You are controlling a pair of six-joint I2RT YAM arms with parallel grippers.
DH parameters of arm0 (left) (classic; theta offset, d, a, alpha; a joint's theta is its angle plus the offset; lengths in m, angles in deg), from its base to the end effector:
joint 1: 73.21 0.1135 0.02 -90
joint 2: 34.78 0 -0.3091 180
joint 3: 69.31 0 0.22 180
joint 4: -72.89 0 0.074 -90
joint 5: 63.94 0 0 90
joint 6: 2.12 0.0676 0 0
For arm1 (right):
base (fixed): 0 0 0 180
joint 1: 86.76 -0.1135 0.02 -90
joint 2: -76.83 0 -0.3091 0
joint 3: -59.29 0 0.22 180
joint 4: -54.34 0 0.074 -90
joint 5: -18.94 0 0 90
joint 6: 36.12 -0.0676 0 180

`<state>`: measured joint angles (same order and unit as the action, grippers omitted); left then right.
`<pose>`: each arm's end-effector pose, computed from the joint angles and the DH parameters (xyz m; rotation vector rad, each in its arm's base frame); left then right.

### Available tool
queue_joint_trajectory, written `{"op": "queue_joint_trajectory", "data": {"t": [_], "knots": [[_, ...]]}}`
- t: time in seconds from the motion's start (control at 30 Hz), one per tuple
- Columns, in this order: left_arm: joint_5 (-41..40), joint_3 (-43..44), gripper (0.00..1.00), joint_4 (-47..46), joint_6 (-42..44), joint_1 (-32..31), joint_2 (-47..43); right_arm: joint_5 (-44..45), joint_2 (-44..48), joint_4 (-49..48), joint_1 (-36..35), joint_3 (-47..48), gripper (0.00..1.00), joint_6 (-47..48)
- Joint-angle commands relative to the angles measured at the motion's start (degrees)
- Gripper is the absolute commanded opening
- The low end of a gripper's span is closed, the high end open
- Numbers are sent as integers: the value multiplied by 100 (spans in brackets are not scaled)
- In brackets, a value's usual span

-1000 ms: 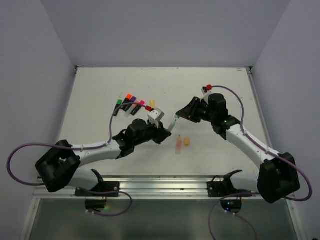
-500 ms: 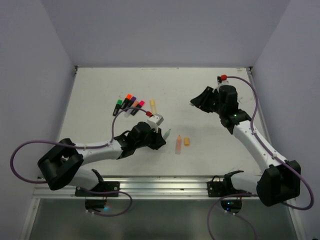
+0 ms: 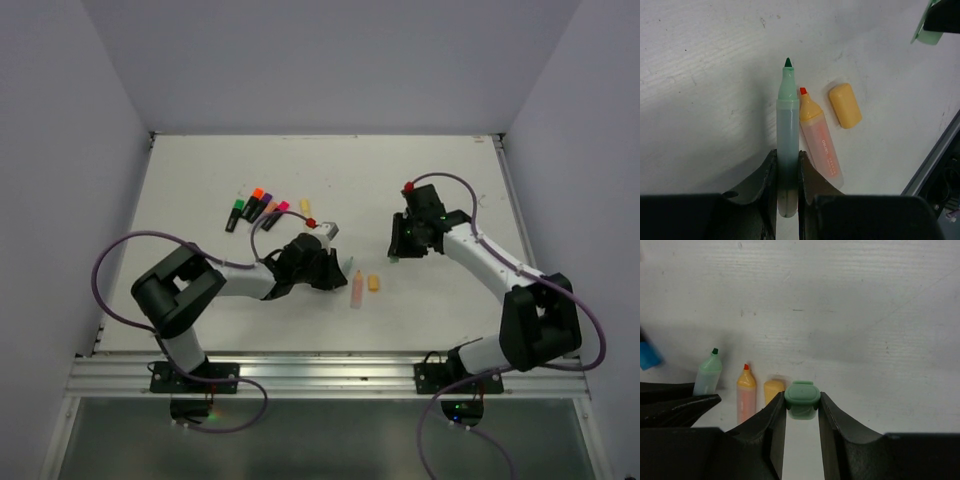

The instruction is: Open the pen caps

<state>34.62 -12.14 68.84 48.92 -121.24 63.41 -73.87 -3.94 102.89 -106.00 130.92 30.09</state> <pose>0.2216 -0.2614 0.1904 0.2787 2.3816 -0.9529 0.2475 0.0899 0.2640 0.0852 2.6129 0.3374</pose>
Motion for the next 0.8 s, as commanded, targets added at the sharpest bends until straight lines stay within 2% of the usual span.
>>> {"op": "queue_joint_trajectory", "data": {"t": [0.0, 0.2, 0.23, 0.37, 0.43, 0.47, 0.5, 0.6, 0.63, 0.73, 0.77], "knots": [[374, 278, 13, -481, -348, 39, 200, 263, -280, 304, -158, 255, 1, 278], [173, 41, 24, -517, -367, 66, 235, 579, -860, 269, -492, 281, 6, 349], [173, 23, 29, -517, -375, 74, 244, 614, -922, 278, -553, 307, 7, 340], [102, 32, 38, -473, -411, 75, 279, 782, -1177, 269, -659, 378, 8, 331], [6, 32, 47, -395, -393, 83, 253, 808, -1274, 243, -677, 404, 10, 322], [-47, 32, 48, -368, -384, 75, 236, 808, -1309, 234, -686, 413, 11, 322], [-134, 32, 48, -333, -367, 83, 201, 826, -1344, 234, -686, 422, 12, 314], [-354, 58, 62, -131, -323, 92, 78, 843, -1441, 225, -703, 439, 20, 314], [-407, 67, 63, -8, -314, 92, 51, 861, -1450, 225, -712, 448, 23, 314], [-662, 119, 74, 299, -288, 92, -168, 905, -1433, 234, -721, 457, 31, 296], [-732, 181, 77, 405, -261, 92, -256, 914, -1415, 242, -721, 457, 38, 305]]}}
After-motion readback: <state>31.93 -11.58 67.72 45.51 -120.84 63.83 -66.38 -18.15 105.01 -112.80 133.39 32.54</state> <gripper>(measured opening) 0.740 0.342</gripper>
